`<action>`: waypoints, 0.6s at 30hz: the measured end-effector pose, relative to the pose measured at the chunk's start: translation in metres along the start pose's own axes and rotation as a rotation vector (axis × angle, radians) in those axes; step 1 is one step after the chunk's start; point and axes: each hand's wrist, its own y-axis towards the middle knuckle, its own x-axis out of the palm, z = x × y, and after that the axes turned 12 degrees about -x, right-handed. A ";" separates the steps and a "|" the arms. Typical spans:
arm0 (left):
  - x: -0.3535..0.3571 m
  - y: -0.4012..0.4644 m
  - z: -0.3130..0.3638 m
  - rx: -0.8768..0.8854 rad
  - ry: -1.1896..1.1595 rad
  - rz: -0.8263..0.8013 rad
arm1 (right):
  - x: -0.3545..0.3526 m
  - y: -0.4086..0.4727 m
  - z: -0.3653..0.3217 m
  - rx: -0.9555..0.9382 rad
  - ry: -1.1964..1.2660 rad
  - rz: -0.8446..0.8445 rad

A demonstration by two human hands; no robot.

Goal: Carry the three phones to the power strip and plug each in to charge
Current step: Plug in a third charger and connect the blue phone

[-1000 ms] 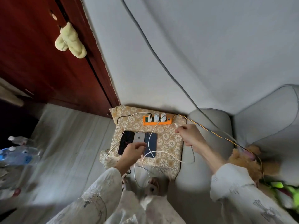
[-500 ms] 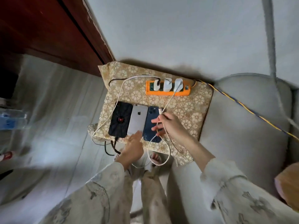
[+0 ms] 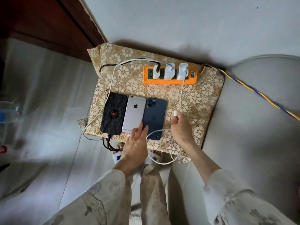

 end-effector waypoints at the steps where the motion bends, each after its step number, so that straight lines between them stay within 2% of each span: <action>1: 0.004 0.000 0.003 -0.012 0.005 -0.008 | 0.004 -0.001 -0.003 0.006 0.032 -0.053; 5: 0.016 -0.008 0.009 -0.031 0.034 -0.028 | 0.012 -0.007 0.000 0.102 0.065 -0.301; 7: 0.016 -0.011 0.014 -0.066 -0.045 -0.024 | 0.010 -0.012 0.004 0.190 0.154 -0.340; 11: 0.009 -0.010 0.030 -0.203 -0.492 0.010 | 0.007 -0.011 0.008 0.173 0.320 -0.156; 14: 0.000 -0.003 0.042 -0.393 -0.843 -0.039 | 0.011 -0.007 0.006 0.223 0.487 -0.114; 16: -0.004 0.002 0.048 -0.494 -0.976 -0.095 | 0.012 -0.006 0.010 0.269 0.596 -0.092; 18: -0.005 0.006 0.048 -0.544 -0.993 -0.105 | 0.009 -0.006 0.013 0.310 0.724 -0.054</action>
